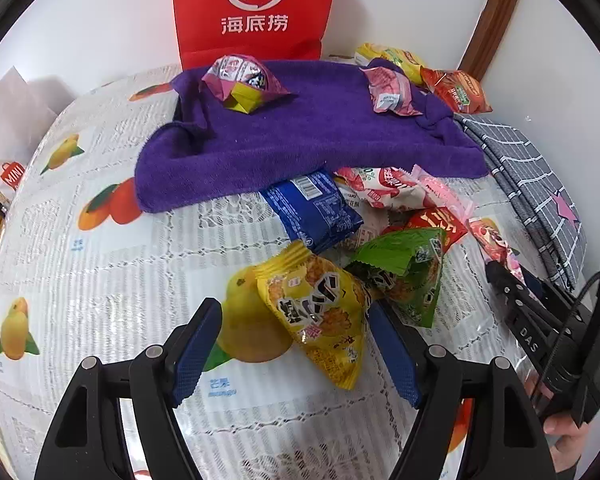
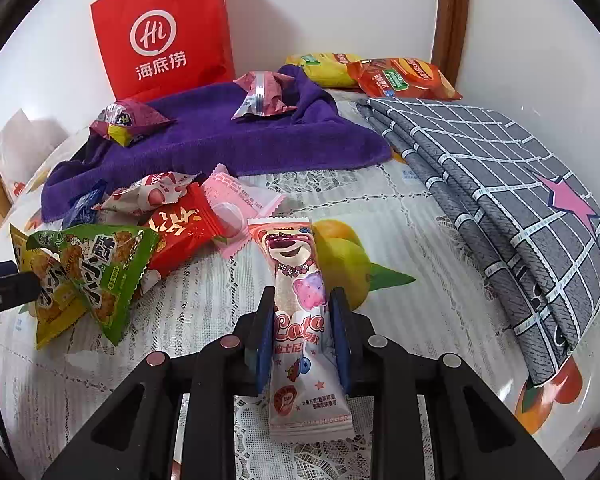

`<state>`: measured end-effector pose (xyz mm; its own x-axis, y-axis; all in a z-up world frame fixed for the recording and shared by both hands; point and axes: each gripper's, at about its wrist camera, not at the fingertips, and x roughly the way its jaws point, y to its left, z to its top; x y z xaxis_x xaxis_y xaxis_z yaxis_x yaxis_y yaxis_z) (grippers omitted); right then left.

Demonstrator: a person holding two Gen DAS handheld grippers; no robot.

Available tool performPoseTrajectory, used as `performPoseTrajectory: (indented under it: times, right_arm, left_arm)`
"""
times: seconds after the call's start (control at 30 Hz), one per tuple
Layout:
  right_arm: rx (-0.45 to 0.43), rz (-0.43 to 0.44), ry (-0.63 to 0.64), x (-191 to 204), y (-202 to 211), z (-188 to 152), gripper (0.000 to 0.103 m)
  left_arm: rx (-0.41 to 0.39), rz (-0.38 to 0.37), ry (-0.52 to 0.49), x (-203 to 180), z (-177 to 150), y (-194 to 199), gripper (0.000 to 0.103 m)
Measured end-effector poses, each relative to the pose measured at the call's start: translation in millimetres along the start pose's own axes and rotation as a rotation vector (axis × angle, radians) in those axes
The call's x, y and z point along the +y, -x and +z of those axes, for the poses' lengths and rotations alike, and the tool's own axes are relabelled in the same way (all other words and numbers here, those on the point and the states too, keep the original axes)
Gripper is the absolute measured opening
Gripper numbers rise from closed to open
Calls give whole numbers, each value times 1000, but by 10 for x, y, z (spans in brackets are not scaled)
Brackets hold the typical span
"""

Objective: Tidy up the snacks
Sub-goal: 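Grasp the pink-white candy bar with the right gripper while the left grasps the yellow chip bag, then carry the candy bar and yellow chip bag over the purple towel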

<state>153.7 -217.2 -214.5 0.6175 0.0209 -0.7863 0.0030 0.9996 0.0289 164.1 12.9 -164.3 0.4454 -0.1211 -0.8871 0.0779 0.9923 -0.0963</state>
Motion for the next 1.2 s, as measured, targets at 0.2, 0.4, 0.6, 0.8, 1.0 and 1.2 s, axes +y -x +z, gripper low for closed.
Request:
performPoseTrajectory:
  times: [0.2, 0.4, 0.6, 0.8, 1.0, 1.2]
  right_arm:
    - [-4, -28, 30, 44, 8, -22, 25]
    - [-6, -15, 20, 24, 11, -27, 26]
    - [-9, 1, 5, 3, 13, -29, 26]
    - [-17, 2, 0, 3, 30, -36, 26]
    - [-21, 5, 28, 73, 59, -51, 24]
    - [-40, 87, -24, 46, 280, 143, 24]
  left_arm:
    - [6, 9, 11, -55, -12, -161, 74]
    - [12, -50, 46, -37, -8, -260, 60]
    - [-3, -50, 39, 38, -28, -178, 58]
    - [-23, -58, 81, 250, -77, -18, 58]
    - [-70, -32, 65, 361, -24, 183, 58]
    - [-125, -27, 57, 426, 117, 367, 58]
